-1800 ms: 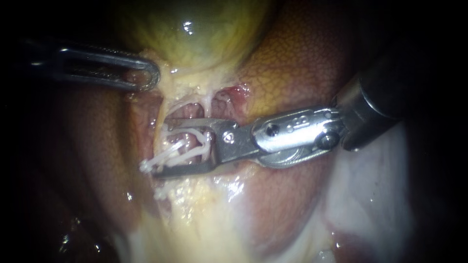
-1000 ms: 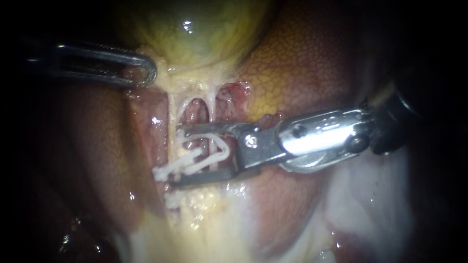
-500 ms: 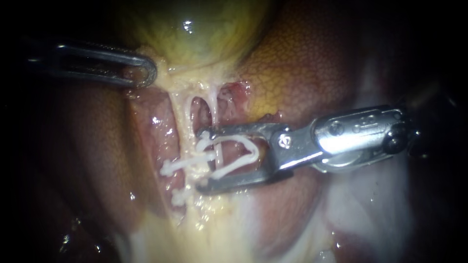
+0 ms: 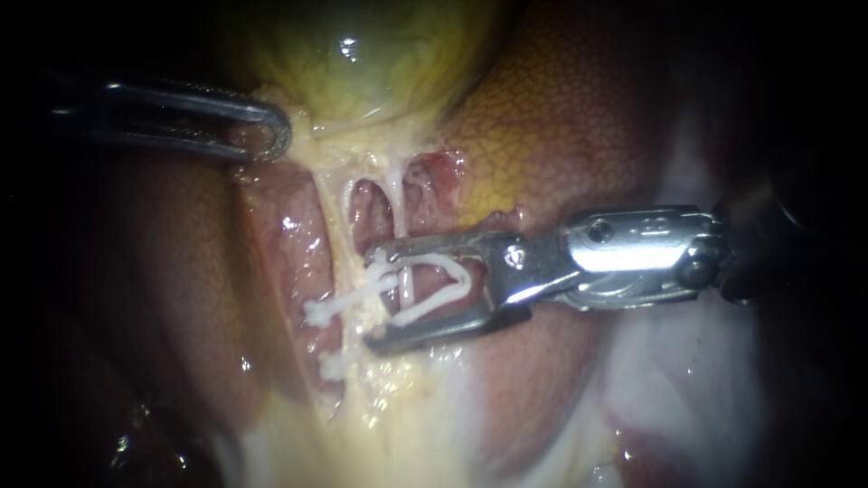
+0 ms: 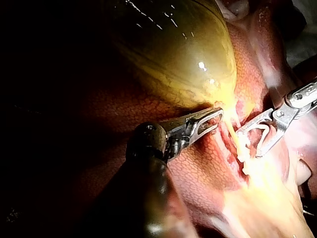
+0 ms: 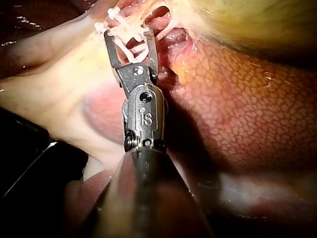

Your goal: Clipping third clip left tube

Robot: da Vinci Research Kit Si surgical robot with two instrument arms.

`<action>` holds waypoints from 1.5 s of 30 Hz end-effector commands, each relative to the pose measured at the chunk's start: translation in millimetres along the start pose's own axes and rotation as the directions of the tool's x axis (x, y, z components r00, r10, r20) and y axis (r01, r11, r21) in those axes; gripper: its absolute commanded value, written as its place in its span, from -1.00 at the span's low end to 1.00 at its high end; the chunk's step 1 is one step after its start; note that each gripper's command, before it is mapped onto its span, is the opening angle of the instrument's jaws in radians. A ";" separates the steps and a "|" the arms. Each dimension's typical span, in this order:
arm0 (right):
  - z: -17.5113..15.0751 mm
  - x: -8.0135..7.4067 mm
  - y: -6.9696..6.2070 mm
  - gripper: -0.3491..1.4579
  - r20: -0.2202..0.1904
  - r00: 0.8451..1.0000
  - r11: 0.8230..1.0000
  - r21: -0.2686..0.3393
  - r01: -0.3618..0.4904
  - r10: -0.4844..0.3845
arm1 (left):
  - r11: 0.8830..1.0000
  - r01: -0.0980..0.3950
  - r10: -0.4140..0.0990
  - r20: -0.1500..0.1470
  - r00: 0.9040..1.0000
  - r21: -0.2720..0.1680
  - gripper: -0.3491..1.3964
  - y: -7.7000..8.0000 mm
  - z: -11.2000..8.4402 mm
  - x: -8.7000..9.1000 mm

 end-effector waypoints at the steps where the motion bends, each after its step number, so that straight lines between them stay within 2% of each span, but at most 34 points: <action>1: 0.0 -0.1 0.4 -0.11 -0.013 1.000 1.000 0.000 -0.013 0.013 | 1.000 0.000 0.000 0.000 1.000 0.000 -1.00 0.0 0.0 0.0; 17: 1.3 -1.4 3.7 -0.12 -0.048 0.995 0.995 0.051 -0.090 0.092 | 1.000 0.000 0.000 0.000 1.000 0.000 -1.00 0.0 0.0 0.0; 19: 1.7 -1.6 3.9 -0.12 -0.057 0.993 0.993 0.061 -0.097 0.101 | 1.000 0.000 0.000 0.000 1.000 0.000 -1.00 0.1 0.0 0.0; 24: 2.3 -1.3 4.2 -0.12 -0.109 0.985 0.986 0.110 -0.124 0.136 | 1.000 0.000 0.000 0.000 1.000 0.000 -1.00 0.1 0.0 0.0; 27: 2.7 -0.9 4.3 -0.12 -0.149 0.975 0.978 0.154 -0.141 0.164 | 1.000 0.000 0.000 0.000 1.000 0.000 -1.00 0.0 0.1 0.0; 33: 3.1 -0.2 4.1 -0.12 -0.203 0.959 0.964 0.220 -0.152 0.198 | 1.000 0.000 0.000 0.000 1.000 0.000 -1.00 0.0 0.1 0.0; 39: 3.1 1.8 3.6 -0.12 -0.247 0.945 0.950 0.277 -0.143 0.214 | 1.000 0.000 0.000 0.000 1.000 -0.001 -1.00 0.0 0.1 0.0; 45: 3.1 4.5 2.3 -0.13 -0.274 0.933 0.933 0.332 -0.138 0.235 | 1.000 0.000 0.000 0.000 1.000 -0.001 -1.00 0.0 0.1 0.0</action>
